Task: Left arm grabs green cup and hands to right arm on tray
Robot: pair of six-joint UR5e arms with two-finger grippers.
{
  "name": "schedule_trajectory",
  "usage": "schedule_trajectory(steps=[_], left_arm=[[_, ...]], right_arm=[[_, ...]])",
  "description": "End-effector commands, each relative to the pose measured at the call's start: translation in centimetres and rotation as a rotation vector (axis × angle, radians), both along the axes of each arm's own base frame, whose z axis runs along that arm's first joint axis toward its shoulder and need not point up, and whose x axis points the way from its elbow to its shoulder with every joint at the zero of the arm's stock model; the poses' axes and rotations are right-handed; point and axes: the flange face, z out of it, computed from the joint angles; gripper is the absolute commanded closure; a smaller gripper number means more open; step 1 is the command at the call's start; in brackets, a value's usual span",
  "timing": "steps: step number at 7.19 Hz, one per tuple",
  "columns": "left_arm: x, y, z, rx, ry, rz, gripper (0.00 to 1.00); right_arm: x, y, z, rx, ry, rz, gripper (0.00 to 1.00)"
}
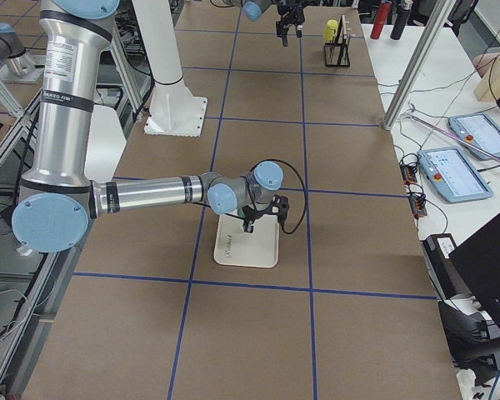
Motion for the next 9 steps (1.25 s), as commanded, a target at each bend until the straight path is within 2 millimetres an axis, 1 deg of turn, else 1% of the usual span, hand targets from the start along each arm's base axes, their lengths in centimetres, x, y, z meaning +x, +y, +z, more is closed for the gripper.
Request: schedule_trajectory(steps=[1, 2, 3, 4, 5, 6, 7, 9], left_arm=[[0.0, 0.0, 0.0, -0.001, 0.000, 0.000, 0.00], [0.0, 0.0, 0.0, -0.001, 0.000, 0.000, 0.00], [0.0, 0.0, 0.0, 0.000, 0.000, 0.000, 0.00], [0.0, 0.0, 0.0, -0.001, 0.000, 0.000, 0.00], [0.0, 0.0, 0.0, -0.001, 0.000, 0.000, 0.00], [0.0, 0.0, -0.2, 0.001, 0.002, -0.002, 0.00], [0.0, 0.0, -0.3, -0.001, 0.000, -0.002, 0.00], [0.2, -0.3, -0.5, -0.009, -0.007, -0.002, 0.00]], right_arm=[[0.0, 0.0, 0.2, 0.001, 0.009, 0.001, 1.00], [0.0, -0.1, 0.4, 0.003, 0.016, 0.003, 0.93], [0.0, -0.1, 0.5, 0.002, 0.017, 0.003, 0.83], [0.0, -0.1, 0.5, 0.003, 0.018, 0.004, 0.60], [0.1, -0.1, 0.5, 0.002, 0.017, 0.005, 0.01], [0.3, -0.2, 0.5, 0.002, 0.017, 0.011, 0.00], [1.3, -0.5, 0.0, 0.010, 0.010, 0.033, 0.00], [4.7, -1.6, -1.4, 0.064, -0.012, 0.088, 0.00]])
